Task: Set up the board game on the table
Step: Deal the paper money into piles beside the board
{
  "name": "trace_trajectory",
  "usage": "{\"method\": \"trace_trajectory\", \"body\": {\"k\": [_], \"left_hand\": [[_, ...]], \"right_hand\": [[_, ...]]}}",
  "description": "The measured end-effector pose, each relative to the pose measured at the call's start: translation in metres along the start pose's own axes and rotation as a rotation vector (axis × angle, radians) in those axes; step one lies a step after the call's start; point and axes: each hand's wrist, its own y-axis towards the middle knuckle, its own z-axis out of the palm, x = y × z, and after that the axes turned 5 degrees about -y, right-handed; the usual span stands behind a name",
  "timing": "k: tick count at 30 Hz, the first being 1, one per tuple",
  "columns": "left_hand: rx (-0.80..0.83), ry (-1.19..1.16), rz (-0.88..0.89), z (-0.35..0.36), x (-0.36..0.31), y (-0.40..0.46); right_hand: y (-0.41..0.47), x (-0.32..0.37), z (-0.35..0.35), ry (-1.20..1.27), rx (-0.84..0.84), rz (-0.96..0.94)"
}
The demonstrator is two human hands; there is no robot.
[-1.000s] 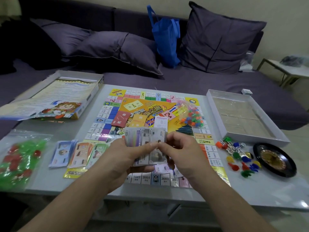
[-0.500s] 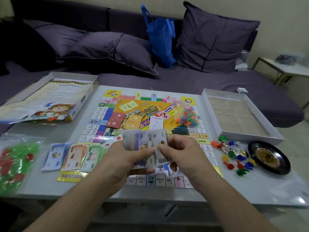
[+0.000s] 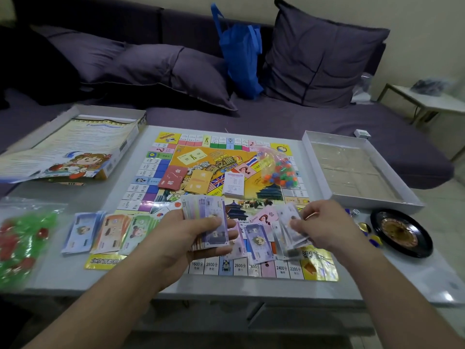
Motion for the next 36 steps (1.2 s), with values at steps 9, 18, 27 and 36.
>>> {"method": "trace_trajectory", "body": {"k": [9, 18, 27, 36], "left_hand": [[-0.032, 0.001, 0.021, -0.001, 0.001, -0.003], [0.066, 0.003, 0.013, 0.01, 0.004, -0.007], [0.008, 0.046, 0.047, 0.006, 0.004, -0.005], [0.019, -0.006, 0.021, 0.009, 0.006, -0.006]], "right_hand": [[-0.018, 0.009, 0.029, -0.611, -0.107, -0.102], [-0.051, 0.042, 0.049, 0.345, 0.29, -0.321], [-0.044, 0.037, 0.047, 0.401, 0.23, -0.292], [-0.049, 0.039, 0.051, 0.406, 0.283, -0.275]]}}
